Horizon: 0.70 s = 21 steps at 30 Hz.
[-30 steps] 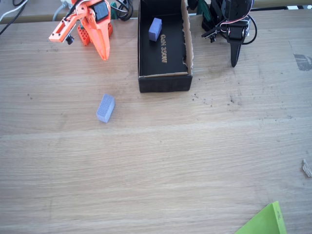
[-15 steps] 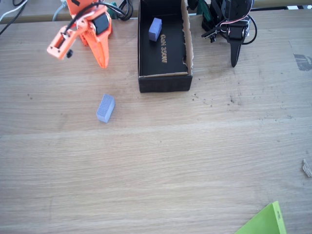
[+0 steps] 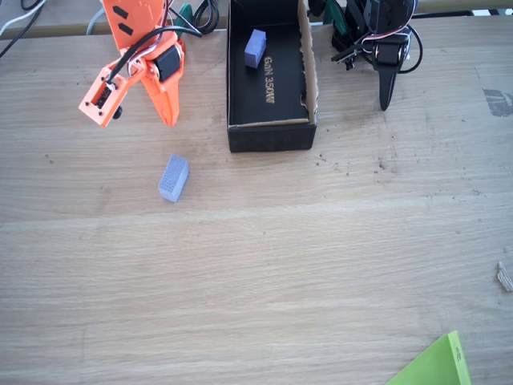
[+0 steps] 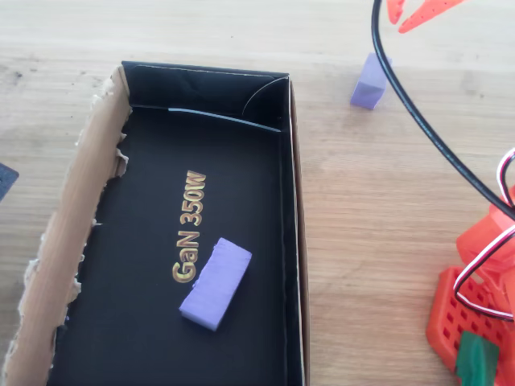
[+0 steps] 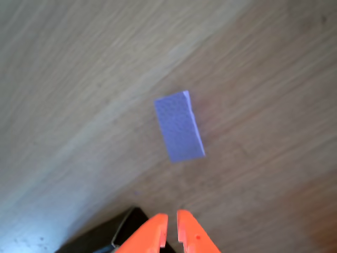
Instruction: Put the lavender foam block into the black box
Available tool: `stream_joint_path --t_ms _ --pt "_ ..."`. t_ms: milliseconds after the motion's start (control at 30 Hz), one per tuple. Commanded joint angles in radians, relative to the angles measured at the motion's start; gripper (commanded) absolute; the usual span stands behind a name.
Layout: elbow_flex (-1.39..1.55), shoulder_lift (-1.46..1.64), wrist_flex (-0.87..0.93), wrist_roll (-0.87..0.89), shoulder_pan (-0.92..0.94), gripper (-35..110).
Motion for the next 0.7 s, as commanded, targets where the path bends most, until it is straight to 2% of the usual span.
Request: stream_joint_path --t_ms 0,300,667 --pt "-0.046 0.009 0.012 0.006 0.017 0" --pt "-0.046 0.011 -0.037 -0.005 0.032 0" --pt "-0.038 0.011 -0.058 0.074 0.049 2"
